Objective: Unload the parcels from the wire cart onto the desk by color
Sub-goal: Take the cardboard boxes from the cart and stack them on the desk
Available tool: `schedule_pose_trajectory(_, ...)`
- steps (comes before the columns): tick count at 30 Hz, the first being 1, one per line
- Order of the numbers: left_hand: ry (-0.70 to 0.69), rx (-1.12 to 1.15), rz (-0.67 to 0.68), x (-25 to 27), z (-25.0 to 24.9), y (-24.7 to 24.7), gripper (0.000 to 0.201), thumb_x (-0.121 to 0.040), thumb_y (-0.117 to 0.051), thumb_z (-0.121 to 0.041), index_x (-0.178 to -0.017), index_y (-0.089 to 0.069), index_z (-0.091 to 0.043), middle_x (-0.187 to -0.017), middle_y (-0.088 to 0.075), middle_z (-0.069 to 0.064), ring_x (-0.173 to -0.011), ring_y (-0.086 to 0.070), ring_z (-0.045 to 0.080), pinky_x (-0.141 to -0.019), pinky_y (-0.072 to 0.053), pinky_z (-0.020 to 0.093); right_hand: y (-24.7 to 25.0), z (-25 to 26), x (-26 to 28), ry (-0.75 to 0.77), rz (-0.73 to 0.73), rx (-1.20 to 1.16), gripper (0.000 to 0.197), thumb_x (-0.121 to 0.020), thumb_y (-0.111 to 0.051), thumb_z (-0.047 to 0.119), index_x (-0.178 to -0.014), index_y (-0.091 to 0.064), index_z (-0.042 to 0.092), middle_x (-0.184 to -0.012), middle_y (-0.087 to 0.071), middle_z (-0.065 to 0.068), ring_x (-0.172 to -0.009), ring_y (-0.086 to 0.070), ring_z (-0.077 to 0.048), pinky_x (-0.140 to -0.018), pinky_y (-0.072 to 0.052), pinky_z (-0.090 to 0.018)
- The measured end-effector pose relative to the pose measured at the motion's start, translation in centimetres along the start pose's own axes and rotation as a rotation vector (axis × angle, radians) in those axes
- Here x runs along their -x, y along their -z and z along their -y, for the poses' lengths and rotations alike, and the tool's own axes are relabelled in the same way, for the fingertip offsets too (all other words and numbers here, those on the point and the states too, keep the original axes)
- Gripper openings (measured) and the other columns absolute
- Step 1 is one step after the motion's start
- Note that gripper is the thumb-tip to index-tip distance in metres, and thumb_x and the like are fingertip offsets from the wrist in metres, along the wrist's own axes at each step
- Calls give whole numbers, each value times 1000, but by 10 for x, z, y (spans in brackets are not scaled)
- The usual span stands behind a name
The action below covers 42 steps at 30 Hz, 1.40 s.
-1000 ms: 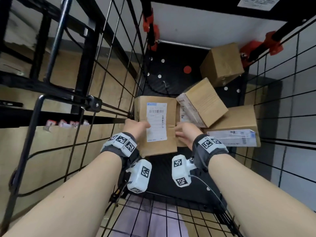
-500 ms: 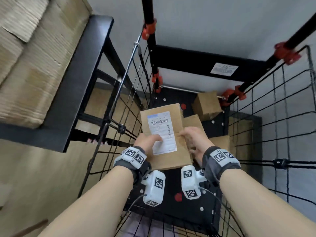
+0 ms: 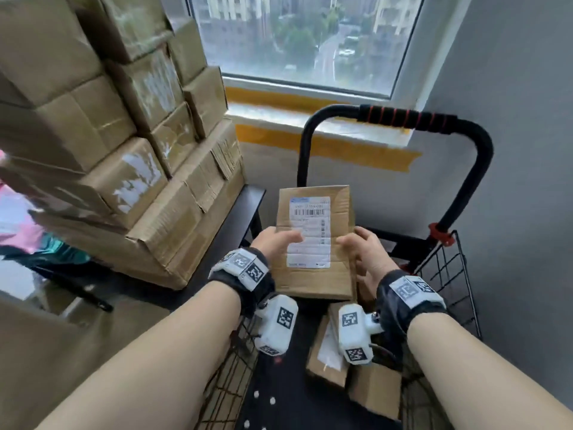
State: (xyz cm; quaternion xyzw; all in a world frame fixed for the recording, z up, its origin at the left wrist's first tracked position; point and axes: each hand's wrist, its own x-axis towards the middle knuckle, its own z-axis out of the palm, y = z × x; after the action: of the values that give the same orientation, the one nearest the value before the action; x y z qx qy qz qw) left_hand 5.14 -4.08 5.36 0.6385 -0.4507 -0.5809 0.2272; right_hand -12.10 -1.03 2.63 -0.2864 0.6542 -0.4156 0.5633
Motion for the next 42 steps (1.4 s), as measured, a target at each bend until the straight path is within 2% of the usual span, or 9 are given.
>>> schedule_pose_trajectory(3, -64, -5, -3, 24, -17, 29, 54, -70, -68, -35, -119, -60, -14, -122, -63, 1, -110, -57, 20, -96, -42, 35, -22, 25, 17, 24, -11, 18, 65, -61, -68, 36, -124, -53, 25, -103, -64, -1, -88, -58, -20, -74, -46, -35)
schedule_pose_trajectory(9, -170, 2, -57, 54, -18, 93, 36, -88, -59, -20, -121, -58, -8, -114, -54, 1, -104, -47, 17, -95, -39, 33, -71, 49, 59, 5, -96, 64, 24, -75, -65, 37, -90, -59, 18, -88, -62, -9, -90, -57, -30, -92, -47, -47)
schedule_pose_trajectory(12, -220, 32, -43, 68, -3, 124, 23, -85, -61, -15, -107, -64, -9, -104, -63, 11, -96, -57, 23, -90, -48, 41, -92, 42, 74, -37, -191, 59, 44, -58, -69, 47, -86, -61, 14, -86, -64, -11, -85, -60, -31, -90, -51, -46)
schedule_pose_trajectory(16, -323, 44, -132, 82, 11, 178, 11, -84, -60, -7, -90, -67, -11, -81, -62, 8, -79, -57, 23, -64, -46, 29, -106, 31, 67, -19, -314, 91, 86, -32, -64, 59, -103, -66, 10, -98, -64, -10, -85, -58, -29, -74, -46, -35)
schedule_pose_trajectory(19, -318, 105, -223, 89, 24, 222, 18, -82, -54, 1, -73, -63, -12, -72, -60, 10, -67, -54, 23, -58, -46, 30, -133, 35, 90, -29, -344, 89, 61, -43, -65, 54, -88, -63, 13, -96, -66, -10, -89, -63, -32, -85, -50, -39)
schedule_pose_trajectory(23, -298, 200, -428, 91, 37, 273, 15, -77, -56, -6, -85, -69, -7, -64, -63, 6, -64, -62, 21, -67, -55, 33, -172, 36, 105, -56, -293, 7, 56, -46, -67, 46, -91, -62, 14, -78, -64, -7, -63, -59, -26, -64, -48, -33)
schedule_pose_trajectory(30, -259, 227, -820, 75, 34, 341, 27, -81, -56, -16, -107, -59, -8, -105, -60, 8, -96, -56, 25, -83, -42, 28, -191, 42, 76, -84, -287, -14, 83, -39, -66, 46, -115, -63, 13, -100, -68, -9, -73, -63, -27, -65, -49, -30)
schedule_pose_trajectory(34, -122, 210, -929, 52, 40, 338, 48, -83, -51, -16, -129, -41, -7, -136, -39, 23, -125, -39, 35, -101, -32, 38, -188, 38, 59, -106, -295, 66, 41, -73, -66, 34, -105, -63, 8, -76, -60, -7, -59, -55, -22, -51, -37, -23)
schedule_pose_trajectory(42, -48, 132, -899, 5, 64, 352, 42, -97, -31, -20, -135, -45, -8, -141, -41, 21, -130, -38, 35, -107, -29, 37, -208, 9, 6, -190, -247, 158, 23, -82, -59, 31, -90, -59, 10, -73, -55, -4, -61, -52, -19, -54, -37, -25)
